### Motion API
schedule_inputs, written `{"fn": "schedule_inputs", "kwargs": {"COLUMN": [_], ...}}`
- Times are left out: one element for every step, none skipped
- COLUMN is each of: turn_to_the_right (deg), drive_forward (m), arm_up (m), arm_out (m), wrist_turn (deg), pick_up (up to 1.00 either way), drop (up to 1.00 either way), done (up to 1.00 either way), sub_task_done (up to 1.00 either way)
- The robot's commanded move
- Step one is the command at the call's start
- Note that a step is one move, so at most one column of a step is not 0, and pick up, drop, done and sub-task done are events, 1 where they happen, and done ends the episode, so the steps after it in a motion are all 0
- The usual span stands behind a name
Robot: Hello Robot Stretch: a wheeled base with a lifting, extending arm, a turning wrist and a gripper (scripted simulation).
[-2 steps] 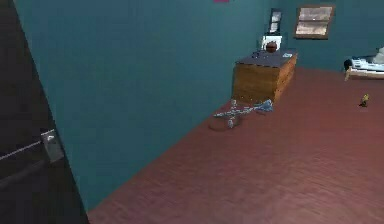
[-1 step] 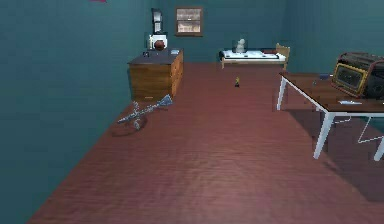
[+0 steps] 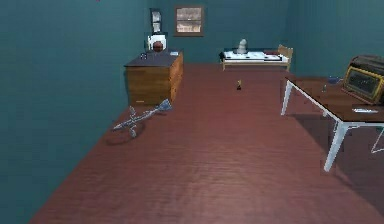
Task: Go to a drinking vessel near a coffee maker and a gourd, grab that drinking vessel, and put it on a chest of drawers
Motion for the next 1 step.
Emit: {"fn": "schedule_inputs", "kwargs": {"turn_to_the_right": [3.0], "drive_forward": [0.00], "arm_up": [0.00], "arm_out": [0.00], "wrist_turn": [0.0], "pick_up": [0.00], "drop": [0.00], "done": [0.00], "sub_task_done": [0.00]}}
